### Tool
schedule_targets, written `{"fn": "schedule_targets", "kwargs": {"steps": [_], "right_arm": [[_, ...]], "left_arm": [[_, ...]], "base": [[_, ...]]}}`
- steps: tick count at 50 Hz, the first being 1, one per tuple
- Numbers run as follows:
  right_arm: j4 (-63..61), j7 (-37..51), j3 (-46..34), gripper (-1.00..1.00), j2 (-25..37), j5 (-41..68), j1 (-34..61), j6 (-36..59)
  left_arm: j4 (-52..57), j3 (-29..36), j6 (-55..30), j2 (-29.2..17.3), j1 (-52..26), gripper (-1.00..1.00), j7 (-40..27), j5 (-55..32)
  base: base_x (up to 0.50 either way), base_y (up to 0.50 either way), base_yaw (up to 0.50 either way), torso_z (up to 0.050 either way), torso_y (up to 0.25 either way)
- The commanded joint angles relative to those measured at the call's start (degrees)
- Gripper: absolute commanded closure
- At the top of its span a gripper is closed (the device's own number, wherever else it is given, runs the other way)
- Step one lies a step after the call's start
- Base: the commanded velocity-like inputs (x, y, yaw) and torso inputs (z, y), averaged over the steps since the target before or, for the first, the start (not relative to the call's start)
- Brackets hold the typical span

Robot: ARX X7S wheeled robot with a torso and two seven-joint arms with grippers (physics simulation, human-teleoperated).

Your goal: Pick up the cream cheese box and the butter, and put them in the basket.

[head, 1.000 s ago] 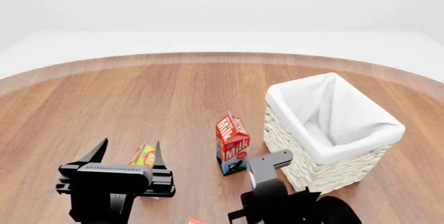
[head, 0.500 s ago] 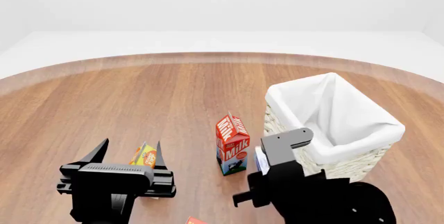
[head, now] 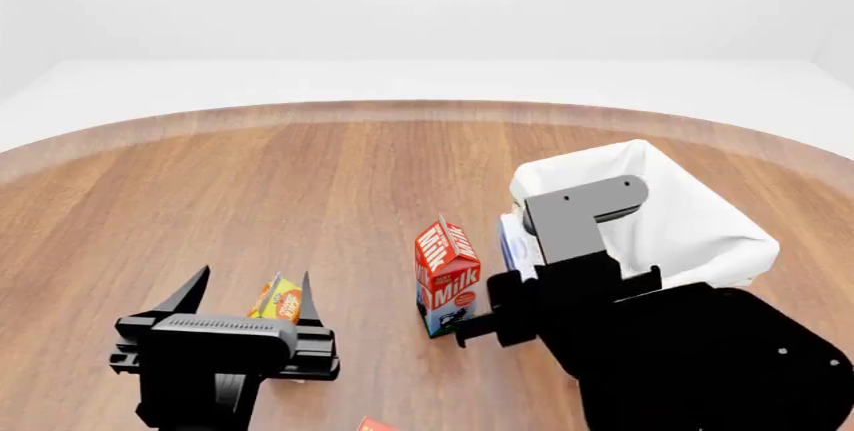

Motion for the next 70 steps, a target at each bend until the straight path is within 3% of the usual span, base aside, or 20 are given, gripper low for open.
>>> {"fn": "schedule_targets", "kwargs": {"steps": [1, 20, 52, 70], "right_arm": [[0.06, 8.18, -2.64, 1.00, 2.24, 10.05, 6.52, -3.24], [6.99, 7.11, -7.79, 1.00, 5.72, 13.43, 18.99, -7.26], [27.87, -16.05, -12.17, 1.00, 10.38, -11.39, 29.95, -6.94], [36.27, -22.48, -14.81, 1.00, 11.89, -15.62, 29.52, -8.57]], "left_arm": [[0.31, -0.11, -0.13, -0.19, -0.06, -1.00, -0.26, -0.38], [0.14, 0.18, 0.16, -0.46, 0.01, -1.00, -0.54, -0.63], [0.23, 0.72, 0.28, -0.94, -0.10, -1.00, -1.18, -0.88], [-0.24, 1.46, 0.52, -1.03, -0.41, -1.00, -1.42, -0.80]], "base": [[0.00, 0.00, 0.00, 0.000, 0.000], [0.00, 0.00, 0.00, 0.000, 0.001], [0.00, 0.00, 0.00, 0.000, 0.001], [0.00, 0.00, 0.00, 0.000, 0.001]]}}
